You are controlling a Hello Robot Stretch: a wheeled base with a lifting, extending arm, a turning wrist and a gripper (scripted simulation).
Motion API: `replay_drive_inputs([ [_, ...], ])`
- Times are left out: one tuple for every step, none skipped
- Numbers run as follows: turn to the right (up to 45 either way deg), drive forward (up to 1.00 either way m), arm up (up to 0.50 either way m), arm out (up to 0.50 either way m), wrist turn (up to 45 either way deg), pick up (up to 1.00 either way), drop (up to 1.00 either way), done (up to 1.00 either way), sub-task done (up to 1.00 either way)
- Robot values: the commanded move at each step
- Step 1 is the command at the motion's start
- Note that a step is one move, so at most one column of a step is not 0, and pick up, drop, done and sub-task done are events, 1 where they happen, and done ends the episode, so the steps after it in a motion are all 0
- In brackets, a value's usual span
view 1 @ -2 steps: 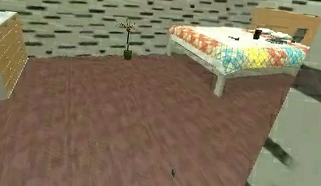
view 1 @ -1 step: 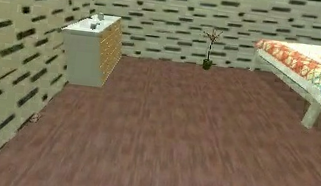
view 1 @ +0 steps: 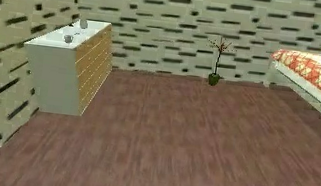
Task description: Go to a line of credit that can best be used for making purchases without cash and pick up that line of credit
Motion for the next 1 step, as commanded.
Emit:
replay_drive_inputs([
  [-9.0, 0.0, 0.0, 0.0, 0.0, 0.0, 0.0, 0.0, 0.0],
])
